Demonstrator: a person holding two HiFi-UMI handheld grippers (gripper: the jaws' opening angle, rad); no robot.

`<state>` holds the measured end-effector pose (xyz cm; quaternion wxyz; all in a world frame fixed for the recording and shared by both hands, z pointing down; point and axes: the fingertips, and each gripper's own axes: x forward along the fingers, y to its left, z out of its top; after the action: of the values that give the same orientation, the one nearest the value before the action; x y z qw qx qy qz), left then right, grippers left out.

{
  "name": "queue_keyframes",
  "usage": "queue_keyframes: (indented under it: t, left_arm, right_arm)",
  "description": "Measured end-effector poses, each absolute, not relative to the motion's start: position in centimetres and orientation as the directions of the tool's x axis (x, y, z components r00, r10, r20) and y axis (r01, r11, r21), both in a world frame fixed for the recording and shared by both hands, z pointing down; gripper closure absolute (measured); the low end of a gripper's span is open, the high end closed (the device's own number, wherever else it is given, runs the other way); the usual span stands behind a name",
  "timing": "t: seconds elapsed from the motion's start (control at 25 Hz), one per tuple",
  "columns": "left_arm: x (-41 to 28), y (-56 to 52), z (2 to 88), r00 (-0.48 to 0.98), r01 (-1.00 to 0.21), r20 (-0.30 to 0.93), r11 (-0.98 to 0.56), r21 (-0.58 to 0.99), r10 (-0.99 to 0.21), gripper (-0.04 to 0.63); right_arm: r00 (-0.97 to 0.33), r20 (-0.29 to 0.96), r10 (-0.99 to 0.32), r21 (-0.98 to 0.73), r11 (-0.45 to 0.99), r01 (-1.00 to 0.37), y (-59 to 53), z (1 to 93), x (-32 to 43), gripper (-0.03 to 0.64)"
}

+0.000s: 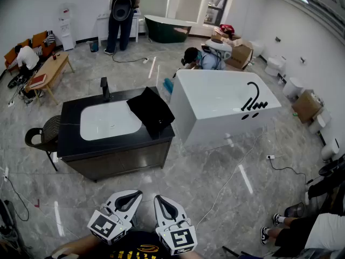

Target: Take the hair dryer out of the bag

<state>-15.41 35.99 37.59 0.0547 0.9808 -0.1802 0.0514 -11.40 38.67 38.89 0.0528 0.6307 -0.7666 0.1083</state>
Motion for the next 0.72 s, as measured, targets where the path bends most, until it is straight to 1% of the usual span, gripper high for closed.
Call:
queue_keyframes:
  t: [0.36, 0.56, 0.72]
  left_arm:
    - [-14.8, 36.5, 38.0, 0.917, -0.387, 0.148, -0.918, 0.092, -0.372, 0.591]
    - [-13.1, 37.1, 37.5, 0.911, -0.396, 0.157, -0.914, 0.084, -0.381, 0.591]
    - [-11.3, 37.8, 38.0, 0.906, -0.403, 0.165, -0.913, 0.058, -0.39, 0.591]
  right_arm:
    - [-0.216, 0.188, -0.958, -0.113, 0.197, -0.974, 38.8, 39.5, -10.5, 0.609]
    - [-0.216, 0.155, -0.964, -0.164, 0.19, -0.968, 39.1, 39.4, -8.3, 0.609]
    - [-0.216, 0.163, -0.963, -0.173, 0.188, -0.967, 39.9, 39.5, -6.2, 0.608]
